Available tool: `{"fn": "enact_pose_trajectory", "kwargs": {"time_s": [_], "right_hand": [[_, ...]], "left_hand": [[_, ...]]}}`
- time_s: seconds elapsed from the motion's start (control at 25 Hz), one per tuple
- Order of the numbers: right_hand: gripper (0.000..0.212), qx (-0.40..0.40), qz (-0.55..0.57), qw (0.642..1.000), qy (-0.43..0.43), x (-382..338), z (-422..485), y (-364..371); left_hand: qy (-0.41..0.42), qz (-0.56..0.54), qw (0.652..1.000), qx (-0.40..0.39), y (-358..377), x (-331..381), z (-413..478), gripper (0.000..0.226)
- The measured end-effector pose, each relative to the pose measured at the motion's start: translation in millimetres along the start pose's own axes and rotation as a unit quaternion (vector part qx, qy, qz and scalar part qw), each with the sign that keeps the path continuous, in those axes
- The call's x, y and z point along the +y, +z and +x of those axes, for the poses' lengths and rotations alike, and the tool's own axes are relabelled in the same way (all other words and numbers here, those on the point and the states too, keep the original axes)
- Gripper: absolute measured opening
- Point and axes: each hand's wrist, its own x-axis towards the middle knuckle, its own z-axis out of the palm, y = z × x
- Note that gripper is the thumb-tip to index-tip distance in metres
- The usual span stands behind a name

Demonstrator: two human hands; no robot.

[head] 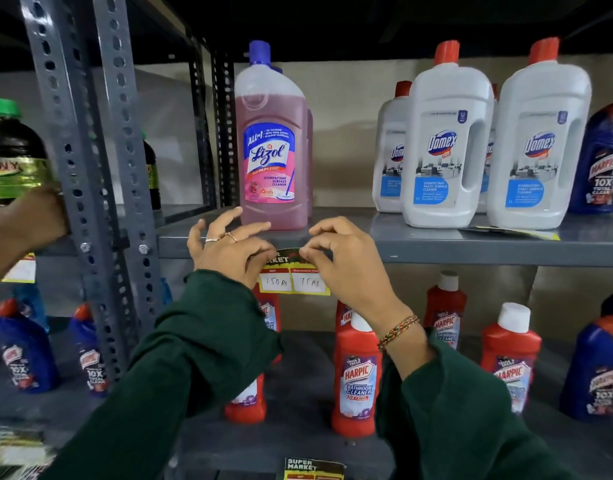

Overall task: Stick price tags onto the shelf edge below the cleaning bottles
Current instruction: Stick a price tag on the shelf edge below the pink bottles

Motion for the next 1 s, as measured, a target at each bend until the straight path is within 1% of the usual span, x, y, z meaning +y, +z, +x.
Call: {"fn": "enact_pose_trajectory", "kwargs": {"time_s": [0.12,0.2,0.32,0.44,0.52,0.6,0.68,0.76,0.88,1.0], "right_hand": [[0.01,0.014,-0.03,0.999,0.005,-4.8,-3.0,12.3],[0.011,0.025,-0.055,0.998,0.013,-6.6,-4.6,15.9],[0.011,0.044,-0.082,0.995,0.025,-10.1,-4.8,18.6],[0.011,0.049,-0.122,0.991,0.025,-11.5,-2.6,23.9],[0.013,0.052,-0.141,0.988,0.029,-10.9,-1.1,27.6],[0.014,0.053,-0.152,0.986,0.037,-11.2,-1.2,30.2],[0.014,0.057,-0.157,0.985,0.039,-13.3,-1.0,30.8],[0.013,0.064,-0.156,0.985,0.047,-16.7,0.7,27.4],[0.016,0.057,-0.135,0.986,0.085,-20.5,6.1,19.3],[0.018,0.059,-0.124,0.986,0.092,-20.8,10.4,17.0]], "left_hand": [[-0.003,0.003,1.0,-0.012,0.2,-6.5,-1.6,0.027],[-0.001,-0.003,1.0,-0.011,1.9,-9.9,-2.8,0.024],[0.007,-0.017,1.0,-0.008,5.9,-13.4,-3.7,0.025],[0.052,0.007,0.999,0.014,10.4,-17.9,-3.4,0.026],[0.087,0.027,0.995,0.041,13.0,-19.8,-1.5,0.033],[0.108,0.042,0.991,0.062,14.6,-19.6,1.1,0.036],[0.12,0.053,0.989,0.064,16.0,-18.0,3.7,0.035],[0.115,0.048,0.991,0.057,15.9,-16.4,6.2,0.035],[0.076,0.018,0.996,0.046,13.9,-14.5,12.4,0.038],[0.052,-0.003,0.998,0.039,11.5,-13.5,16.7,0.041]]}}
